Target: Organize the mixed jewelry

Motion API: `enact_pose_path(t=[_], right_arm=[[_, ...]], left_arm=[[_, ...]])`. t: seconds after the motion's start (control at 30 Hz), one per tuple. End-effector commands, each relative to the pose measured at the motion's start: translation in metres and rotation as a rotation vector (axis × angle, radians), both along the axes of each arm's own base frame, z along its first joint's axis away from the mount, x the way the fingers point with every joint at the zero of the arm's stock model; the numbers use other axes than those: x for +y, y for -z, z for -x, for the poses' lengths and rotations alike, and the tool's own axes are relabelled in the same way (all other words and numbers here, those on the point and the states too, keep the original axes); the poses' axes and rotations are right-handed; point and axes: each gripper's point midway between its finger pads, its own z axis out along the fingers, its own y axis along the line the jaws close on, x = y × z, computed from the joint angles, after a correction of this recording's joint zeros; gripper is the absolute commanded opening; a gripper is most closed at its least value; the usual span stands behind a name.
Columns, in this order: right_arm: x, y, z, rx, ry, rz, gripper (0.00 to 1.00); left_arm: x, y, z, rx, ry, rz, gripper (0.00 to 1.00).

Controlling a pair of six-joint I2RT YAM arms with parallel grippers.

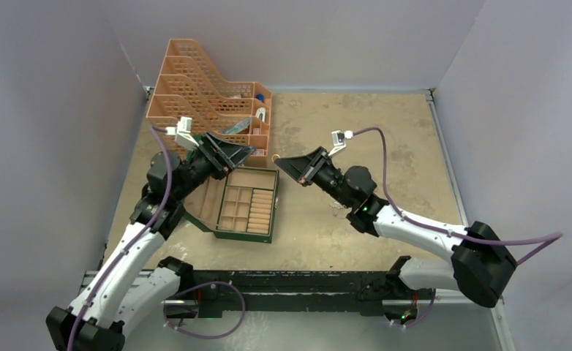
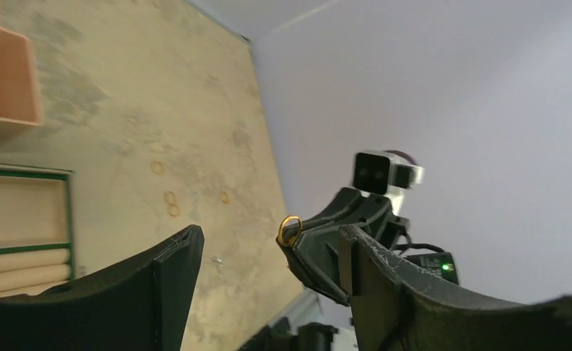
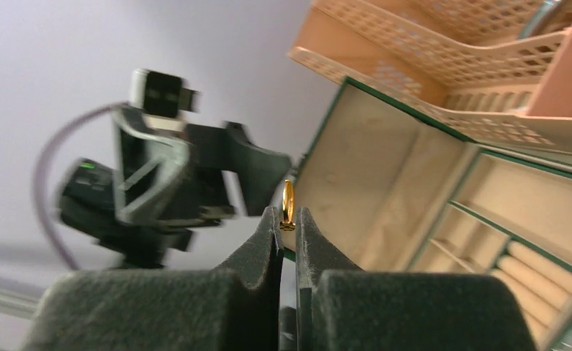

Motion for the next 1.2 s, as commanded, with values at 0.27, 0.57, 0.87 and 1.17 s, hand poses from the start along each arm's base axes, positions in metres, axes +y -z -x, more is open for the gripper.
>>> enact_pose_path(t=[0.27, 0.57, 0.87, 1.17], right_arm=[[0.032, 0.032, -0.003, -0.468, -0.31, 0.816, 0.0], [0.067, 0.094, 0.03, -0.496, -0.565, 1.162, 0.0], [0.069, 0.175, 0.064, -0.417, -0.774, 1.525, 0.0], [0.065, 0.183, 0.071, -0.397, -0.83, 1.567, 0.0]], left_arm=[[0.09, -0.061, 0.006, -0.258, -0.348, -0.551, 0.67], [0.18, -0.08, 0.024, -0.197, -0.771, -0.668, 0.67], [0.208, -0.091, 0.039, -0.239, -0.899, -0.706, 0.67], [0.209, -0.088, 0.036, -0.253, -0.903, -0.737, 0.68]])
